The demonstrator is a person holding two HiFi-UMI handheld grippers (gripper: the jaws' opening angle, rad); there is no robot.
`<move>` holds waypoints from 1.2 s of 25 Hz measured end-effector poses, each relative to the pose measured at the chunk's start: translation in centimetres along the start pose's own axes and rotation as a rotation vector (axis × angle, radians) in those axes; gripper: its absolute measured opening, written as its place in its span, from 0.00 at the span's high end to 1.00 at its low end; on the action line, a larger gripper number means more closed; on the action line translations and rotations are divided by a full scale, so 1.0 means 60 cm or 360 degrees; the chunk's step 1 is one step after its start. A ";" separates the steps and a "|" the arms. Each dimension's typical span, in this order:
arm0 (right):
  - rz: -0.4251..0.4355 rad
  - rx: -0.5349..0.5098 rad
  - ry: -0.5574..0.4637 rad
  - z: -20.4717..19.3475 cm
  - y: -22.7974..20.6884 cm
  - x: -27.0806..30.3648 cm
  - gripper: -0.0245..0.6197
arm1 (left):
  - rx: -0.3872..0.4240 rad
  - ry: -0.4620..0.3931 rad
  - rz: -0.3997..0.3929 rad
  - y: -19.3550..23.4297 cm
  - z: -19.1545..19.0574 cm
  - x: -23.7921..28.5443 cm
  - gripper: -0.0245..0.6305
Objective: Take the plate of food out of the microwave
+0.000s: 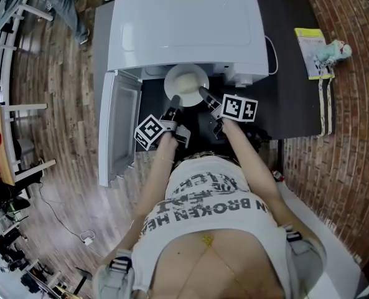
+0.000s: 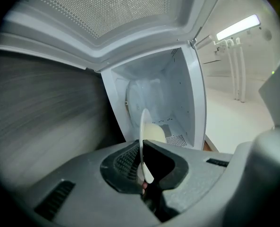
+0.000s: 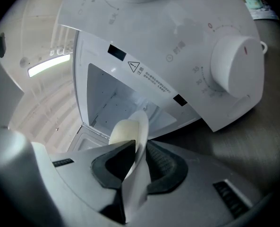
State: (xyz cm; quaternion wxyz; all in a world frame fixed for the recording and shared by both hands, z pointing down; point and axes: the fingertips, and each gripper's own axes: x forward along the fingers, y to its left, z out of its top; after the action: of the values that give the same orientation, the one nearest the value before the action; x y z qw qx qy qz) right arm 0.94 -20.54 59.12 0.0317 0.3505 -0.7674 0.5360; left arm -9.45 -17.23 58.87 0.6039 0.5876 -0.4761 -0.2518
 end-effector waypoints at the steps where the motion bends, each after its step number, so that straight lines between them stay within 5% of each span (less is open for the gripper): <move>1: 0.0003 -0.0002 0.0005 0.000 -0.001 -0.003 0.85 | 0.0000 -0.0006 0.0001 -0.001 -0.003 0.000 0.94; 30: 0.0164 -0.0082 0.0168 -0.062 0.041 -0.027 0.86 | -0.0032 -0.0227 0.0002 0.004 -0.034 -0.096 0.94</move>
State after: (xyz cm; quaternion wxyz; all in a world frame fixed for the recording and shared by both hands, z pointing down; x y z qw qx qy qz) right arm -0.44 -16.15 58.02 0.0536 0.2809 -0.7951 0.5347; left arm -10.16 -11.25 57.75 0.5745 0.5617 -0.5158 -0.2973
